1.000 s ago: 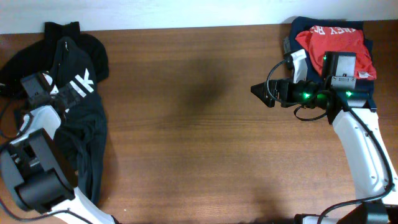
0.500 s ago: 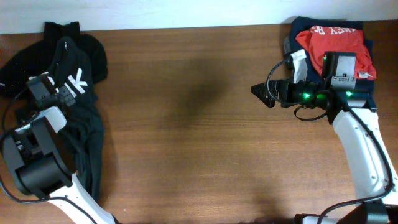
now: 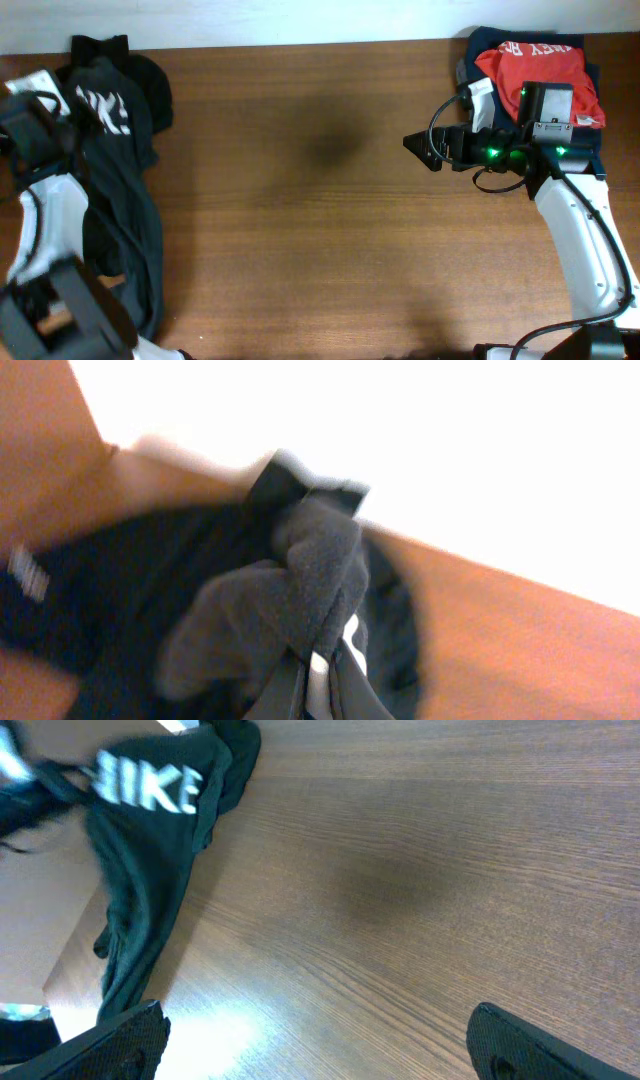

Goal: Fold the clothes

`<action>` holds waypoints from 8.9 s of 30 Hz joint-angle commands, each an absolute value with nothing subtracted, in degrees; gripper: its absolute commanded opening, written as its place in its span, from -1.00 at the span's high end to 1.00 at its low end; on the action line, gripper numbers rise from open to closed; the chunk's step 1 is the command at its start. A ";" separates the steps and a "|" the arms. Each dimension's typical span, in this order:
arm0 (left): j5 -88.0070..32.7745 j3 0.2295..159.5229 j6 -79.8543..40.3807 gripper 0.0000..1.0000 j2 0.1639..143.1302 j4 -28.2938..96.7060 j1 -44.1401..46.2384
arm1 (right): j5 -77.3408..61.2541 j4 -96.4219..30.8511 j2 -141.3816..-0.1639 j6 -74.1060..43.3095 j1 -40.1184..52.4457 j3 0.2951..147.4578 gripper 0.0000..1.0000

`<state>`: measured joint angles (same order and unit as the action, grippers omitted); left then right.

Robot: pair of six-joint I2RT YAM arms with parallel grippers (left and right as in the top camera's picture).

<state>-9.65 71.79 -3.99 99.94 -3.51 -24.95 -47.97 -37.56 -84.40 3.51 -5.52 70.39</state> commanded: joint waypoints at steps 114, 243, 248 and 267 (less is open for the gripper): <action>-7.92 72.97 -9.41 -0.98 95.31 25.45 2.61 | -5.50 -40.34 -95.90 -19.16 7.53 84.14 0.93; 13.39 106.78 3.64 -0.99 111.50 52.14 5.50 | -17.80 -64.75 -97.56 -1.89 -4.47 85.97 0.08; 1.52 107.11 3.70 -0.99 109.69 65.21 5.63 | -17.82 -65.39 -97.56 -1.76 -4.45 85.93 0.08; -8.56 83.57 22.59 -0.98 109.36 60.14 15.90 | -20.36 -65.30 -97.56 2.81 -0.38 84.53 0.07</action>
